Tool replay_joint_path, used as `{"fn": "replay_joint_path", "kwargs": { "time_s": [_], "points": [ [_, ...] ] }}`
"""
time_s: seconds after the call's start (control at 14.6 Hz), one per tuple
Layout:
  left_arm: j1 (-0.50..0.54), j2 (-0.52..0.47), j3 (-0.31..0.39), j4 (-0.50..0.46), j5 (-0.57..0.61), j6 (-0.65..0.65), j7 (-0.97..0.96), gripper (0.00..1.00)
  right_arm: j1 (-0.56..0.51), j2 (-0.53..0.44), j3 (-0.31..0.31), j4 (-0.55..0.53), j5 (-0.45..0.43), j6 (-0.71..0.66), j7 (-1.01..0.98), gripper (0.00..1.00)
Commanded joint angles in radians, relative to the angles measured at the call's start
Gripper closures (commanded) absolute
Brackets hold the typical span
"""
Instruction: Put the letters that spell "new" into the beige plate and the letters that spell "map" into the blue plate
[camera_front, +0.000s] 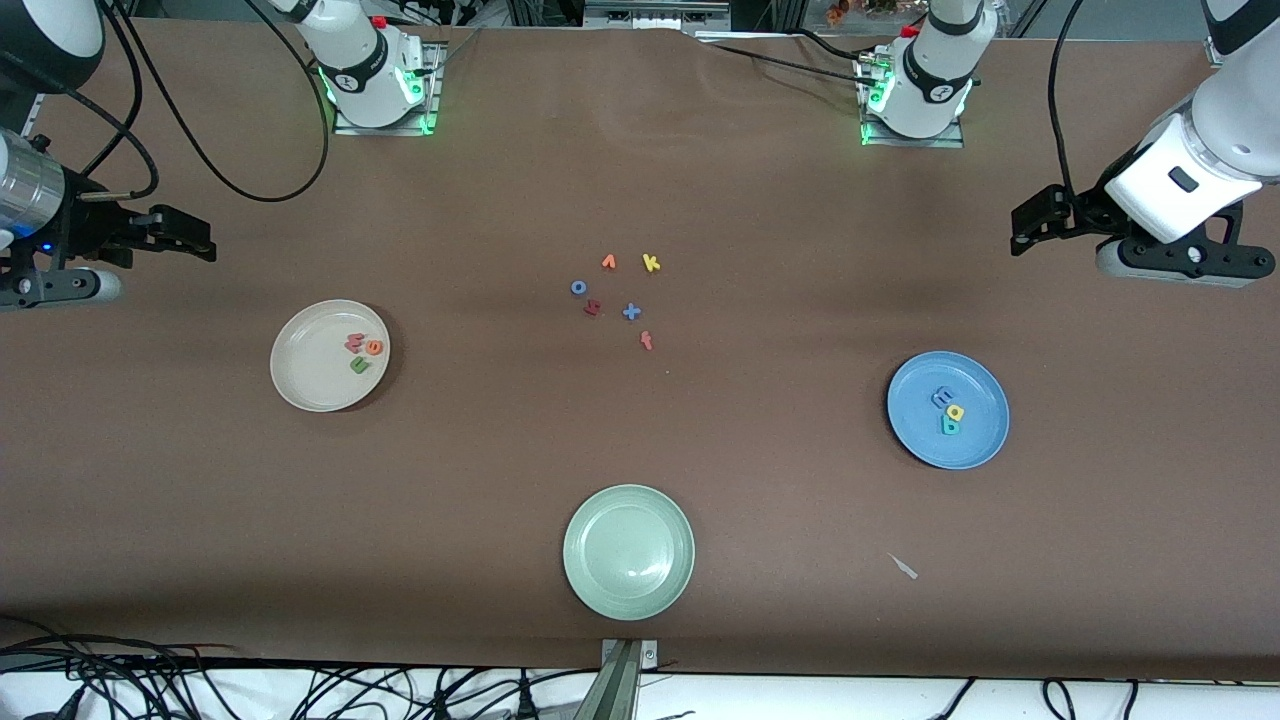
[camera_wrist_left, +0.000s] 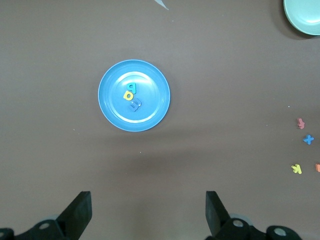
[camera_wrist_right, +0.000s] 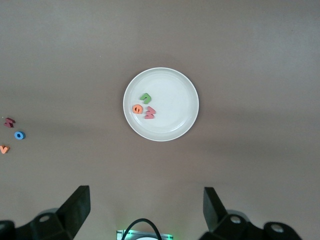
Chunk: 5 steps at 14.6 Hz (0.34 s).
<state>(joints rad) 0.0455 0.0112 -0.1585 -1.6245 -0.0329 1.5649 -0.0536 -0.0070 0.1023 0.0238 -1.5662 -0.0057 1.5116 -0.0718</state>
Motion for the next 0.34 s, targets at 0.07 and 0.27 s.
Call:
{"fn": "replay_joint_path", "kwargs": {
  "time_s": [0.07,0.27],
  "points": [
    [0.013,-0.014,-0.015,0.003,-0.008,-0.019,-0.011,0.00,-0.031,-0.029,0.031,-0.034,-0.004,0.015,0.017,0.00],
    [0.011,-0.014,-0.015,0.003,-0.007,-0.019,-0.011,0.00,-0.037,-0.029,0.044,-0.034,-0.005,0.015,0.024,0.00]
  ]
}}
